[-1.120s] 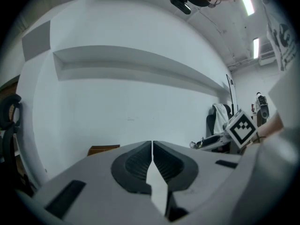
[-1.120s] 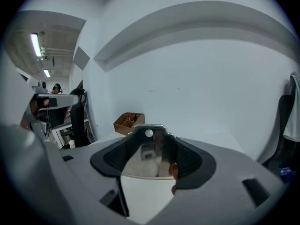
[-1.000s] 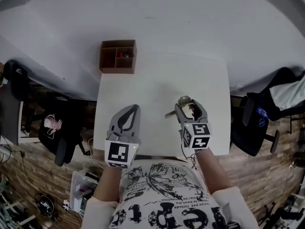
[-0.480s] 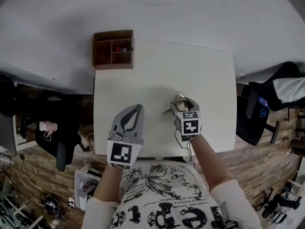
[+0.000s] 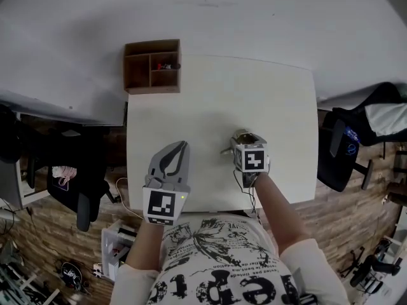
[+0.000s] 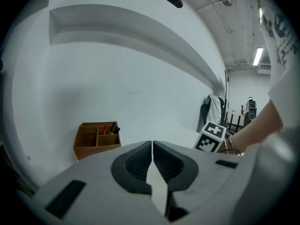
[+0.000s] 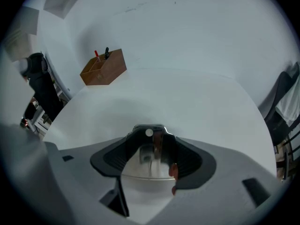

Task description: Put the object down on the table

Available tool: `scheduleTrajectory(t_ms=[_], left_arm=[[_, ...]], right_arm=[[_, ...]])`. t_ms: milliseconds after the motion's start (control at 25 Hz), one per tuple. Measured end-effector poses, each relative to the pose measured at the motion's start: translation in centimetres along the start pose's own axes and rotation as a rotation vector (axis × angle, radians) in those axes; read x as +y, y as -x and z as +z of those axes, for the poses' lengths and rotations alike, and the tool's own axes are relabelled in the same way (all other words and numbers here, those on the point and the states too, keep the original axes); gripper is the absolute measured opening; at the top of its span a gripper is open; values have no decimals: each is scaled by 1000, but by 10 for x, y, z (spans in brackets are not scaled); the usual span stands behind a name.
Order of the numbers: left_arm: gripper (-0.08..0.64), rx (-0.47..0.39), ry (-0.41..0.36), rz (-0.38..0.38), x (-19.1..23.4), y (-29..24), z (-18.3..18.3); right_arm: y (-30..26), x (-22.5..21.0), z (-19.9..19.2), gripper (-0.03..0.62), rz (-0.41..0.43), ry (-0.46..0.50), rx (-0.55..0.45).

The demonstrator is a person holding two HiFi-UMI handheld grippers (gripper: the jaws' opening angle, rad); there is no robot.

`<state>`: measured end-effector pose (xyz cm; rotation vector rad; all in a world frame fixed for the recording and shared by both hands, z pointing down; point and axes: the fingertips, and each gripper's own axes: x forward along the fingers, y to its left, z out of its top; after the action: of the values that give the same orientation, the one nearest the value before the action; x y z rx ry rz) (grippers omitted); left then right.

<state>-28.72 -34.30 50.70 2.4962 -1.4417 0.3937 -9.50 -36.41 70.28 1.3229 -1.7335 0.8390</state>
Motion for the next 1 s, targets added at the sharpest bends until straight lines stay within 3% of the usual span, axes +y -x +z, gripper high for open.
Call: scheduleTrajectory(t_ms=[200, 400, 560, 720, 1000], left_arm=[[12, -4, -15, -1, 4, 2, -3], [12, -13, -37, -11, 1, 4, -2], [12, -33, -56, -3, -1, 5, 10], [12, -69, -66, 10, -7, 8, 27], [12, -146, -107, 43, -23, 15, 64]], right_arm=[[-2, -2, -1, 285, -19, -12, 64], [-1, -4, -2, 302, -40, -28, 59], [29, 1, 17, 316, -49, 21, -63], [69, 10, 43, 319, 1, 32, -201], [153, 8, 95, 163, 11, 90, -508]])
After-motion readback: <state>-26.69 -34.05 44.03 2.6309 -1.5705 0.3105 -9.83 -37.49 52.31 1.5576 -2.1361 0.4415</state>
